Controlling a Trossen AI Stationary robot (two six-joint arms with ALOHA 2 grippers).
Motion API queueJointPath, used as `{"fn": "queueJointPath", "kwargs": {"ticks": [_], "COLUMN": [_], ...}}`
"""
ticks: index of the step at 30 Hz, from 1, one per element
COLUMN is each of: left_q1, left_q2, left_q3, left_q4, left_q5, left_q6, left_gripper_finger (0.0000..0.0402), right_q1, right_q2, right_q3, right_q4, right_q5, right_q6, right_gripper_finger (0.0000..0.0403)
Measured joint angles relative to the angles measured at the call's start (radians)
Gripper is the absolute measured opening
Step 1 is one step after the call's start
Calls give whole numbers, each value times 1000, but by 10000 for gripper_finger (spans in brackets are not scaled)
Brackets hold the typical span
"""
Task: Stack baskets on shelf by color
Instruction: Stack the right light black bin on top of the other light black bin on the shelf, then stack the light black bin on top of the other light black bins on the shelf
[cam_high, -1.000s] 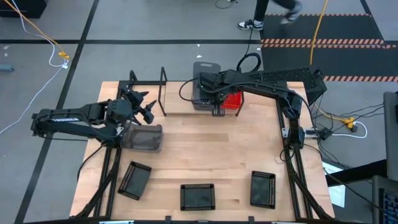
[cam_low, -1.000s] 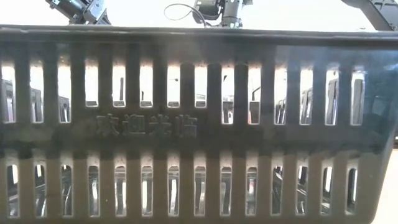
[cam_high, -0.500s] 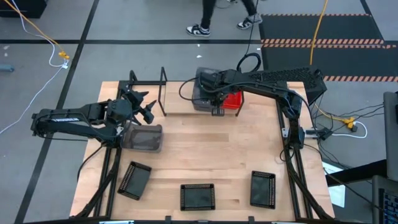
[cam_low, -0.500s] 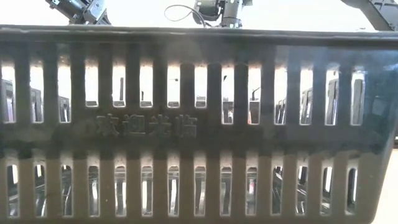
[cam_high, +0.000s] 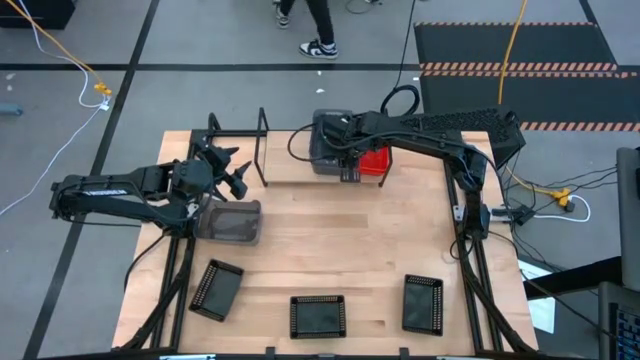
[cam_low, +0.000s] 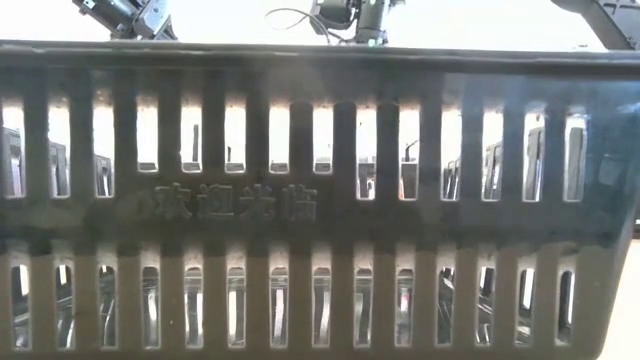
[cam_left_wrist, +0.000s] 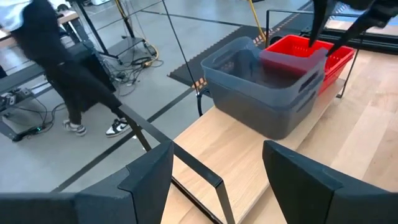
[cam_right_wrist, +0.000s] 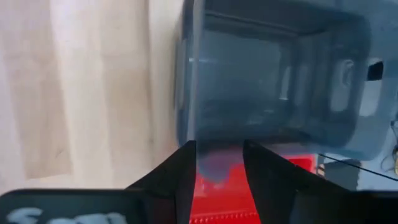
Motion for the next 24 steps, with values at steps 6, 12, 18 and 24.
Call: {"fn": "queueJointPath", "kwargs": {"ticks": [6, 12, 18, 24], "left_q1": [0, 0, 0, 0], "left_q2": [0, 0, 0, 0], "left_q3": [0, 0, 0, 0], "left_q4": [-29, -58, -57, -72], "left_q5": [0, 0, 0, 0], "left_q6": [-19, -48, -52, -63], "left_gripper_finger": [250, 250, 250, 250], "right_q1": [2, 6, 15, 5], "right_q2": [-4, -3, -3, -3], "right_q3": [-21, -46, -48, -48], "right_q4": [-18, 8, 53, 181], "right_q5": [-78, -77, 104, 86], "right_q6": [-17, -57, -58, 3], "right_gripper_finger": [113, 89, 80, 77]}}
